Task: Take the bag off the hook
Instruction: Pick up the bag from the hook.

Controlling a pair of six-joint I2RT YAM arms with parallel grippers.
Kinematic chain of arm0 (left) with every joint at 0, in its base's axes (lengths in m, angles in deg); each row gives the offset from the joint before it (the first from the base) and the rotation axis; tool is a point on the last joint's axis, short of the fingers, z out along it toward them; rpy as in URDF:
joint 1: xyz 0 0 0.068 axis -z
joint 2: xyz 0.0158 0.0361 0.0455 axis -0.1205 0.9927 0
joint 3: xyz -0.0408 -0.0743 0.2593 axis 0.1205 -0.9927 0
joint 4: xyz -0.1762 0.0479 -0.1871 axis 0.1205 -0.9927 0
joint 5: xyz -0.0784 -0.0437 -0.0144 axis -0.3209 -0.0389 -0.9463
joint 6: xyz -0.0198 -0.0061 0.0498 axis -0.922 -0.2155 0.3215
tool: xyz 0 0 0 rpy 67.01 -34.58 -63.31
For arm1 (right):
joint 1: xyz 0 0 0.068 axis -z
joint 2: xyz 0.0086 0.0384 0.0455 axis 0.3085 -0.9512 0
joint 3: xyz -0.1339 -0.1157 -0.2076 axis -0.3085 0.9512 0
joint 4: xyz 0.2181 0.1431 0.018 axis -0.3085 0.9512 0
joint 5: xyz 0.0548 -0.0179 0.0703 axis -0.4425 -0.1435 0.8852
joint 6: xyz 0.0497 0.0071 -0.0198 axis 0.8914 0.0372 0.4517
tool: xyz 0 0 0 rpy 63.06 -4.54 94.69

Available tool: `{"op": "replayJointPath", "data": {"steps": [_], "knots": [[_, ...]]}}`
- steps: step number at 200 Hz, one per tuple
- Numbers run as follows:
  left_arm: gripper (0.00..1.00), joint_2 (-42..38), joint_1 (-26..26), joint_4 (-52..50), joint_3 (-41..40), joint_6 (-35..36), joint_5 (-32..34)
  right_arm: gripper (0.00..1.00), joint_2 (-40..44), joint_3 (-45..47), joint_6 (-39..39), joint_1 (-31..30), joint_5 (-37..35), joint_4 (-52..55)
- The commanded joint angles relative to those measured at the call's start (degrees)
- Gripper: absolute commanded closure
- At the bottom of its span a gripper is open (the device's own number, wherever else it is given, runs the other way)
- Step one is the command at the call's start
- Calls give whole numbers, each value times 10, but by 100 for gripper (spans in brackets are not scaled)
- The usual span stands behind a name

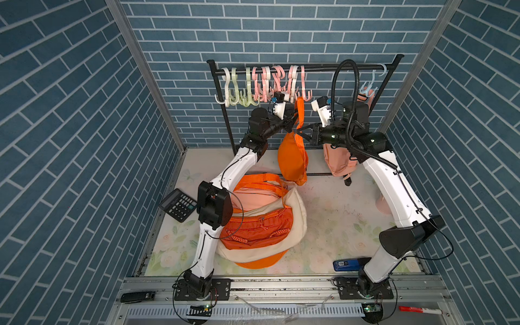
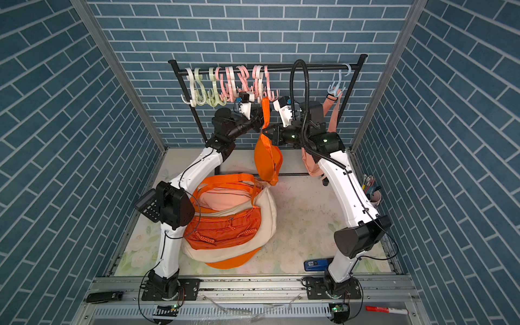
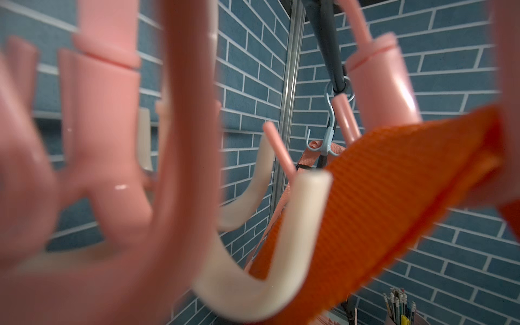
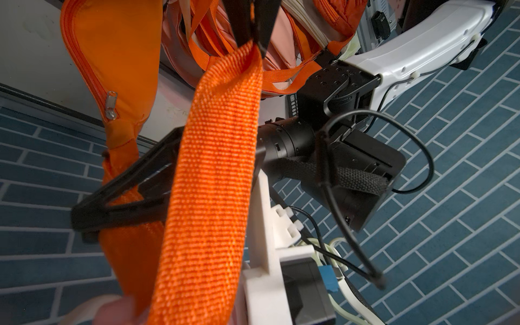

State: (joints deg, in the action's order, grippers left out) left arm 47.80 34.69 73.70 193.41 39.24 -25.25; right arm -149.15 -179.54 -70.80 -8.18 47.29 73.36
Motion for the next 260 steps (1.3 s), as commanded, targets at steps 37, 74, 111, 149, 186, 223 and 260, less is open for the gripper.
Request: {"op": "replayJointPath", "data": {"steps": [37, 74, 111, 149, 186, 223, 260], "knots": [[100, -29, 14, 21, -17, 2, 23, 100, 16, -21, 11, 14, -51, 45], [100, -43, 14, 11, -23, -1, 46, 100, -26, -94, 25, 48, -51, 67], [100, -42, 14, -31, 11, 11, 70, 100, -101, -217, 35, 71, -34, 97], [100, -39, 13, -87, 62, 33, 90, 100, -171, -330, 61, 94, -20, 99], [100, -25, 5, -159, 121, 40, 120, 100, -186, -318, 93, 108, -25, 21], [100, -8, -10, -214, 173, 25, 127, 100, -204, -315, 118, 120, -20, -49], [100, -23, -11, -234, 166, 42, 139, 100, -214, -321, 138, 125, -19, -101]]}}
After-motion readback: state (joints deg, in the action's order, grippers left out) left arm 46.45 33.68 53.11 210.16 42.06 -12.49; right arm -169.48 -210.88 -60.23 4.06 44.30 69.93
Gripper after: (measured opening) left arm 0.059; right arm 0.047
